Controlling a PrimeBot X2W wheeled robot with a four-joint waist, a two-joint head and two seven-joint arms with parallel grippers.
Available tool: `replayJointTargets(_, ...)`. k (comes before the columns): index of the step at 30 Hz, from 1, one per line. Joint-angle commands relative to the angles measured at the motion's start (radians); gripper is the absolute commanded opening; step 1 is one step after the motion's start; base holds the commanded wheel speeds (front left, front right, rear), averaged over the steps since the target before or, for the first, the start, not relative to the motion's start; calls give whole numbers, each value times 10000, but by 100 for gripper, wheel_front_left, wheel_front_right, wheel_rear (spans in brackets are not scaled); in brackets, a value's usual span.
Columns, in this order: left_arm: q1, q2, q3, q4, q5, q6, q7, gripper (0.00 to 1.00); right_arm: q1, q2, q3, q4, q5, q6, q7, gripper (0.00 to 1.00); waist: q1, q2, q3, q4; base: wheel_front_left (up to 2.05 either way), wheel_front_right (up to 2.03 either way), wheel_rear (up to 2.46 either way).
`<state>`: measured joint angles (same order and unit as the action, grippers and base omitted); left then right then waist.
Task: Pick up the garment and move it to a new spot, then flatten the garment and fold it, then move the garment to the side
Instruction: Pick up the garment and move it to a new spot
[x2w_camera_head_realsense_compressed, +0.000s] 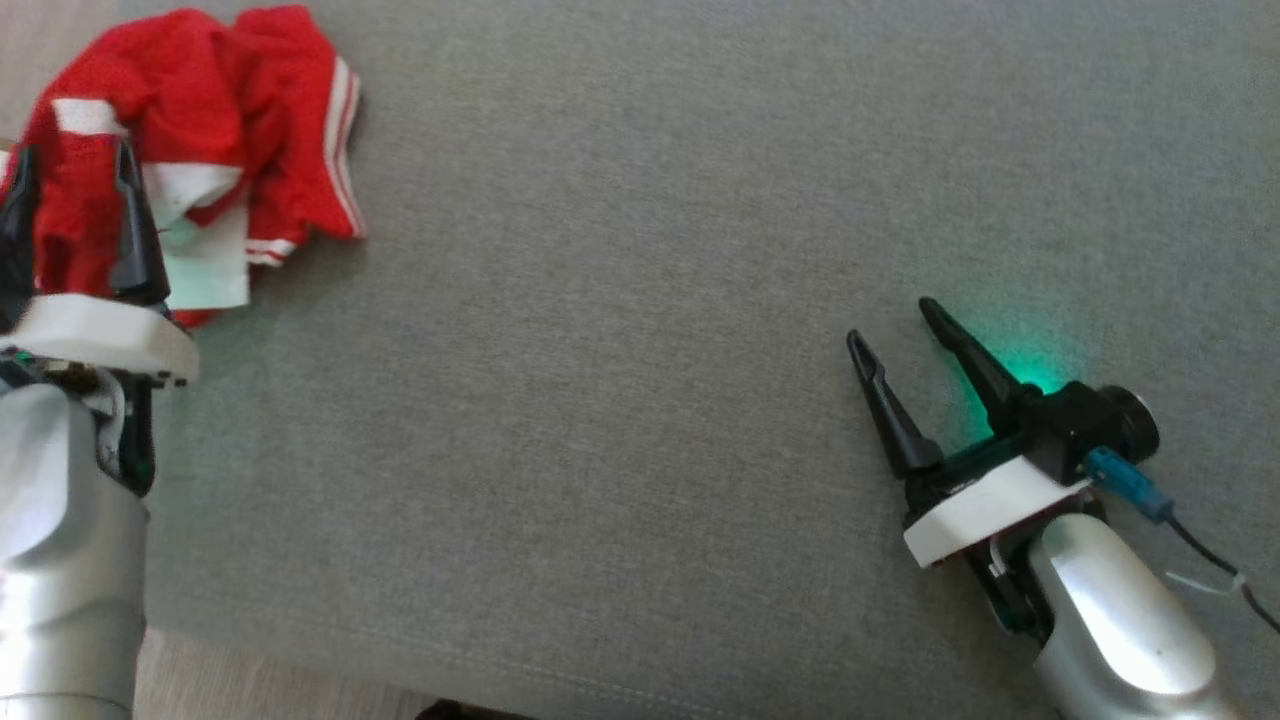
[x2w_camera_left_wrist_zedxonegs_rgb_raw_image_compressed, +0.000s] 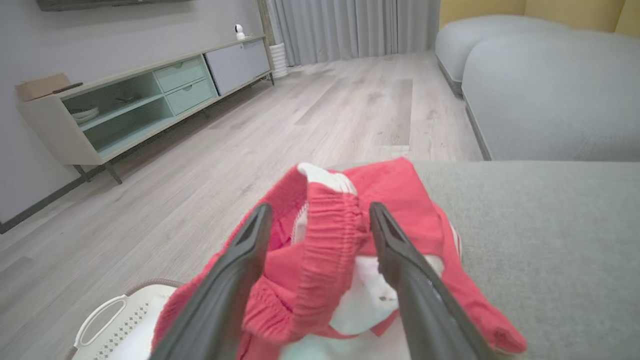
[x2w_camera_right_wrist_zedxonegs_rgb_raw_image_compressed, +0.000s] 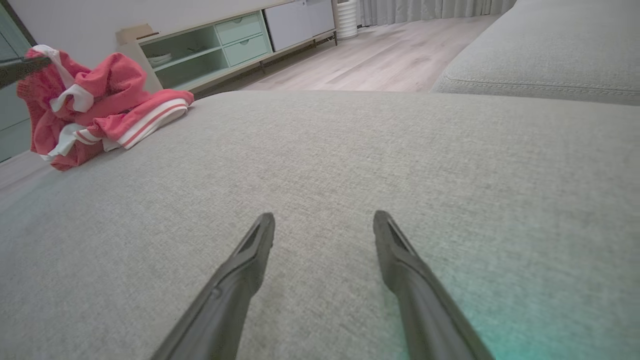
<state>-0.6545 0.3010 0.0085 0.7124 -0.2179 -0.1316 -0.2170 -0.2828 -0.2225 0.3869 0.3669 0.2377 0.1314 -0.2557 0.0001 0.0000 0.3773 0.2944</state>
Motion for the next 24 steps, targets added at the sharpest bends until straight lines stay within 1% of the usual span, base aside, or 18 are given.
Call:
replayJointTargets(1, -335, 655, 274, -79, 62, 82, 34, 100, -19, -130, 138, -80, 84, -7, -61, 100, -1, 0, 232, -215, 0, 0, 0)
replayJointTargets(4, -723, 691, 304, 709, 40, 293, 257, 100, -108, -156, 150, -79, 107, -7, -61, 100, -1, 0, 391, -344, 0, 0, 0)
replayJointTargets(6, -938, 741, 402, 1199, -3, 520, 303, 100, -188, -133, 207, -51, 134, -7, -61, 100, -1, 0, 450, -453, 0, 0, 0)
replayJointTargets(7, -1024, 801, 379, 1384, 46, 586, 274, 92, -234, -103, 242, -40, 158, -7, -61, 100, -1, 0, 460, -517, 0, 0, 0)
replayJointTargets(8, -1108, 879, 325, 1535, 141, 670, 214, 41, -277, -70, 255, -40, 187, -7, -61, 100, -1, 0, 463, -568, 0, 0, 0)
replayJointTargets(9, -1184, 951, 271, 1659, 237, 755, 135, 0, -311, -32, 235, -51, 220, -7, -61, 100, -1, 0, 451, -617, 0, 0, 0)
replayJointTargets(14, -1471, 1158, 90, 1954, 504, 968, -235, 0, -301, 183, 148, -5, 337, -7, -61, 100, -1, 0, 202, -856, 0, 0, 0)
replayJointTargets(16, -1561, 1266, -70, 1749, 666, 887, -352, 0, -238, 317, 100, 10, 385, -7, -61, 100, -1, 0, 8, -979, 0, 0, 0)
replayJointTargets(19, -1757, 1384, -441, 949, 1009, 714, -430, 0, -85, 556, 13, 45, 468, -7, -61, 100, -1, 0, -380, -1225, 0, 0, 0)
replayJointTargets(24, -2127, 1250, -1367, -1091, 1457, 297, -444, 0, 254, 970, -60, 153, 532, -7, -61, 100, -1, 0, -1064, -1814, 0, 0, 0)
